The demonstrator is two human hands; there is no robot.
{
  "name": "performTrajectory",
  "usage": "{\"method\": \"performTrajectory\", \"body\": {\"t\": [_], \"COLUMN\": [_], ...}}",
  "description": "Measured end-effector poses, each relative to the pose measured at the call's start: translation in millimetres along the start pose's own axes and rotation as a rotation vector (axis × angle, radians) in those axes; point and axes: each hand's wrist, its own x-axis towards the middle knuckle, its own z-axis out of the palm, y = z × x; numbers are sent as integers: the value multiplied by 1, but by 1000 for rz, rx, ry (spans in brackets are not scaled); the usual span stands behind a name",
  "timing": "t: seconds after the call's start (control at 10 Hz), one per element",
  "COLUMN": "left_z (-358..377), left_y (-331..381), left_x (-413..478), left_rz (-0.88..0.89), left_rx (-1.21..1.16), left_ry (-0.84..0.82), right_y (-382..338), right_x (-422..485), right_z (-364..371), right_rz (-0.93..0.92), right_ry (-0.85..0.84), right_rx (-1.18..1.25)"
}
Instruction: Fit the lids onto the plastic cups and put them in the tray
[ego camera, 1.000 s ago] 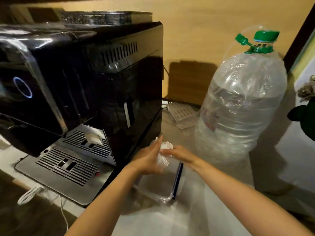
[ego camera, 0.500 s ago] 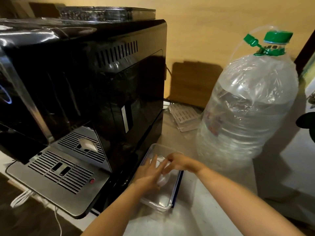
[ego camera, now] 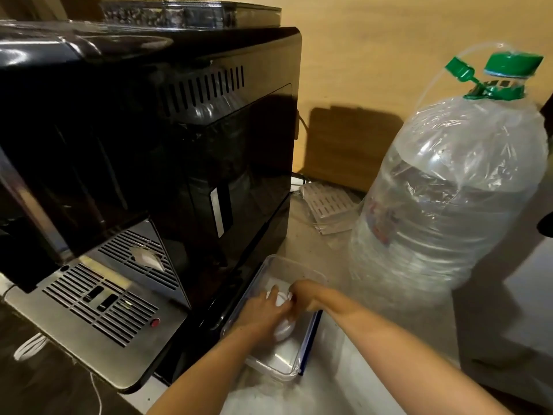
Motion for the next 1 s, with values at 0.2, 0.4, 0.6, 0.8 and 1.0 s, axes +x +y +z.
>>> {"method": "performTrajectory", "body": {"t": [0.2, 0.4, 0.6, 0.8, 1.0], "left_z": [1, 9, 0, -18, -74], "left_y": [-3, -2, -5, -3, 14], "left_x": [-3, -7, -6, -9, -7], "left_rz": [64, 75, 57, 85, 98], "left_rx": [33, -5, -202, -294, -195], "left_ry": [8, -10, -102, -123, 204], "right_y": [8, 10, 12, 19, 32], "right_x": [1, -5, -15, -42, -92], "right_z": [7, 7, 10, -1, -34], "right_rz": [-19, -9, -26, -124, -145], "right_ry": [48, 88, 159, 226, 373], "right_rx": [-8, -80, -117, 34, 55]}}
